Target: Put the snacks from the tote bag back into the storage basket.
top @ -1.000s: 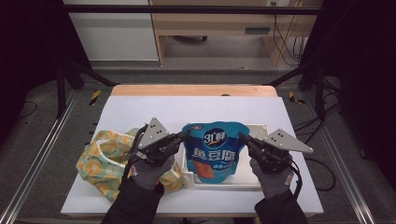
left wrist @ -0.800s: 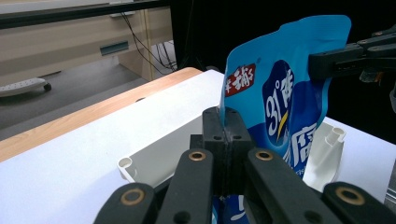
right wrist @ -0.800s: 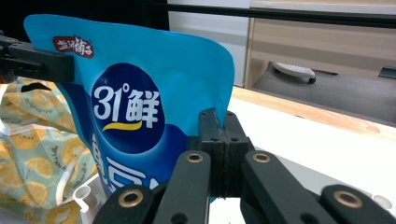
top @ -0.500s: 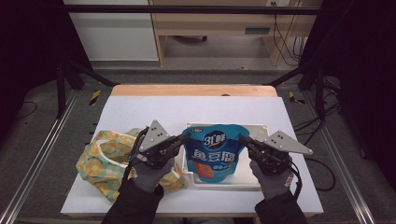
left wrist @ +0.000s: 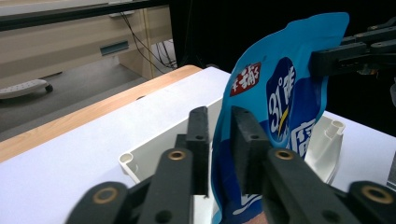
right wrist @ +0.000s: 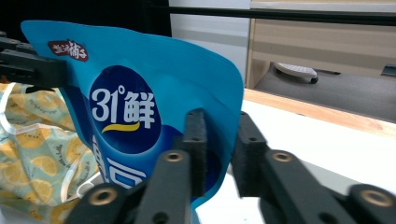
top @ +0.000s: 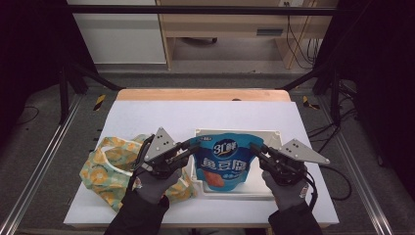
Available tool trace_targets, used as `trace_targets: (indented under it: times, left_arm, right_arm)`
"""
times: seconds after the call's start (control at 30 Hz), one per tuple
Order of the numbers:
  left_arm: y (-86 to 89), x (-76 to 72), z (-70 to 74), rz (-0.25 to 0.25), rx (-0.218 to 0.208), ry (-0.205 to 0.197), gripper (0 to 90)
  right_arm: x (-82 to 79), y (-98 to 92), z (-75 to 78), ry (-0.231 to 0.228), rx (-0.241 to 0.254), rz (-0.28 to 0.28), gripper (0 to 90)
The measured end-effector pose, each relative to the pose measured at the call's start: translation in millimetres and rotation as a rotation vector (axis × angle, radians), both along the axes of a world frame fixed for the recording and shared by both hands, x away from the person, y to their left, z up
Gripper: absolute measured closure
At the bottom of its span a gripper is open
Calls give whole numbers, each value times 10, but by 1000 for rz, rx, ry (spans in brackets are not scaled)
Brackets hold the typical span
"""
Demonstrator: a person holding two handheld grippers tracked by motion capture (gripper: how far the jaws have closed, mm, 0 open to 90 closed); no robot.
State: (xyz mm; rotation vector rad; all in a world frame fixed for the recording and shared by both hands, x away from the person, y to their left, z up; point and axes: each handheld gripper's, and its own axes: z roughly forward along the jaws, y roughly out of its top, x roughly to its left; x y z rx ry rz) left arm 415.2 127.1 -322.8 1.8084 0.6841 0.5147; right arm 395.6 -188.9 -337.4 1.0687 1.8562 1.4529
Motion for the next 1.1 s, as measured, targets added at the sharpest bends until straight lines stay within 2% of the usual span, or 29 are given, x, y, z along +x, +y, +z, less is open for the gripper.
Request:
trace_targets:
  times: [0.17,0.27,0.4,0.53,0.63,0.83,1.1]
  left_arm:
    - [85,-25,6,5,16,3,654]
    - [148,-56,4,7,35,-11,584]
    - [255,-95,-16,12,33,-9,489]
    - [383,-132,-50,33,48,-7,428]
    - [485,-162,-77,44,35,1,386]
    - [665,-209,-155,81,64,8,342]
    - [931,-250,-272,129,48,25,304]
  right_arm:
    - [-11,-22,-27,-26,-8,-15,581]
    - [-24,-48,-38,-40,-2,-27,475]
    - [-39,-93,-68,-37,-2,-27,370]
    - [-68,-140,-112,-35,-7,-20,323]
    - [-94,-186,-126,-39,-2,-10,302]
    - [-145,-260,-154,-45,1,-13,272]
    - [-172,-379,-255,-33,9,-31,247]
